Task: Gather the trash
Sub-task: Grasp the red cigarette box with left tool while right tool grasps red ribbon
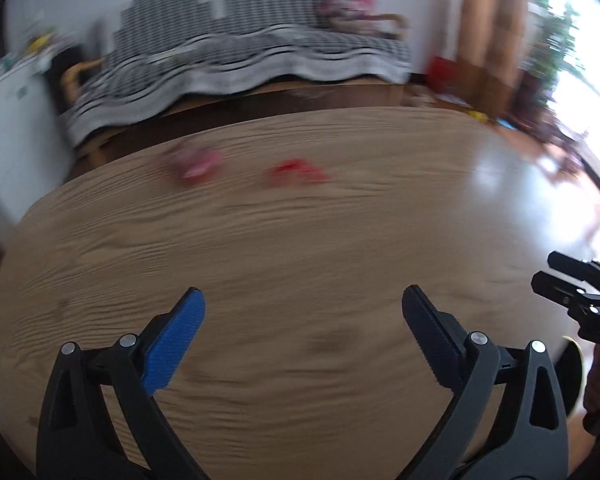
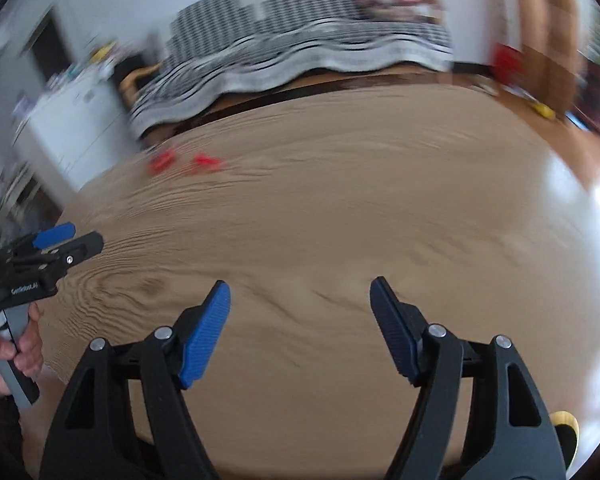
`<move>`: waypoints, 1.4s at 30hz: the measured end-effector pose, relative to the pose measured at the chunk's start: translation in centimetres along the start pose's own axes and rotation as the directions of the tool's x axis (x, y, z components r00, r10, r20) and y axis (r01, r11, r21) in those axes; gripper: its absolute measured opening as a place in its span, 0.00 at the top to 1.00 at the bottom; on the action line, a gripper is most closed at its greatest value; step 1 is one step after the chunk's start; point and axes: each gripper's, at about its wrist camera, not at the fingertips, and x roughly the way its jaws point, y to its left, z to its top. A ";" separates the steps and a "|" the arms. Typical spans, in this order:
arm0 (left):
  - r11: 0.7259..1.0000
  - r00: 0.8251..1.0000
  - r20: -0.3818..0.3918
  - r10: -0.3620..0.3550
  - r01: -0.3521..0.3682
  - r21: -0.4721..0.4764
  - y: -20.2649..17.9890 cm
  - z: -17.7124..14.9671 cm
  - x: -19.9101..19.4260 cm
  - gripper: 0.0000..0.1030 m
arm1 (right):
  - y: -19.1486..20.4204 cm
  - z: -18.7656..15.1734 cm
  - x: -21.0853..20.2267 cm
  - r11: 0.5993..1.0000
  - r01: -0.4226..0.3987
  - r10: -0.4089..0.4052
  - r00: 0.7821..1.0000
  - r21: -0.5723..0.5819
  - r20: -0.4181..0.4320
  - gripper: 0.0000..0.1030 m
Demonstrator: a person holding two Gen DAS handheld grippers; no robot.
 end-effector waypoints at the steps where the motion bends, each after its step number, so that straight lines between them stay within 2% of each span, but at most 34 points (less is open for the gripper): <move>1: 0.999 1.000 -0.005 0.028 -0.028 -0.029 2.0 0.1 0.5 0.07 | 1.5 1.0 1.7 0.999 -0.012 0.011 1.000 -0.040 -0.016 0.32; 4: 0.993 0.997 -0.024 0.075 -0.077 -0.092 6.2 -0.3 1.5 0.07 | 5.9 4.1 6.7 0.988 -0.052 0.043 0.997 -0.143 -0.067 0.32; 7: 0.980 0.993 -0.050 0.103 -0.110 -0.168 10.3 -0.4 3.4 0.07 | 8.6 7.0 11.2 0.978 -0.060 0.043 0.995 -0.200 -0.089 0.32; 9: 0.973 0.992 -0.072 0.107 -0.119 -0.197 11.6 -0.5 4.6 0.07 | 9.5 8.8 14.1 0.974 -0.056 0.034 0.994 -0.220 -0.100 0.32; 17: 0.965 0.992 -0.101 0.072 -0.096 -0.246 12.5 2.8 10.2 0.07 | 10.1 13.4 21.3 0.966 -0.061 0.033 0.993 -0.252 -0.117 0.32; 19: 0.960 0.994 -0.100 0.048 -0.074 -0.271 12.5 4.1 11.6 0.07 | 10.5 14.4 22.4 0.961 -0.088 0.059 0.991 -0.263 -0.117 0.37; 20: 0.958 0.994 -0.099 0.041 -0.067 -0.279 12.4 4.8 12.1 0.07 | 10.6 14.7 22.6 0.960 -0.088 0.059 0.992 -0.268 -0.113 0.39; 21: 0.957 0.994 -0.097 0.041 -0.067 -0.283 12.4 5.2 12.7 0.07 | 10.7 14.9 22.9 0.956 -0.080 0.052 0.993 -0.281 -0.107 0.46; 22: 0.954 0.995 -0.091 0.051 -0.076 -0.289 12.3 6.0 13.2 0.07 | 11.0 15.1 23.0 0.950 -0.078 0.049 0.993 -0.302 -0.103 0.62; 24: 0.951 0.994 -0.081 0.070 -0.091 -0.297 12.2 7.2 13.9 0.07 | 11.3 14.8 22.7 0.940 -0.094 0.060 0.992 -0.327 -0.111 0.86; 25: 0.949 0.994 -0.082 0.072 -0.093 -0.300 12.1 8.0 14.4 0.07 | 11.4 14.7 22.6 0.939 -0.096 0.061 0.991 -0.331 -0.116 0.90; 31: 0.940 0.989 -0.067 0.132 -0.147 -0.309 11.1 12.0 16.9 0.07 | 11.7 12.3 21.0 0.928 -0.117 0.080 0.990 -0.354 -0.119 0.90; 35: 0.923 0.983 -0.114 0.145 -0.176 -0.343 10.6 13.9 19.1 0.07 | 11.2 11.3 20.1 0.935 -0.144 0.107 0.986 -0.325 -0.130 0.90; 38: 0.905 0.970 -0.133 0.201 -0.236 -0.355 10.6 14.2 19.9 0.07 | 10.9 10.6 19.5 0.934 -0.155 0.119 0.984 -0.320 -0.131 0.90; 42: 0.891 0.970 -0.169 0.176 -0.230 -0.391 10.9 13.8 20.9 0.08 | 10.3 9.9 18.7 0.941 -0.160 0.125 0.983 -0.300 -0.131 0.90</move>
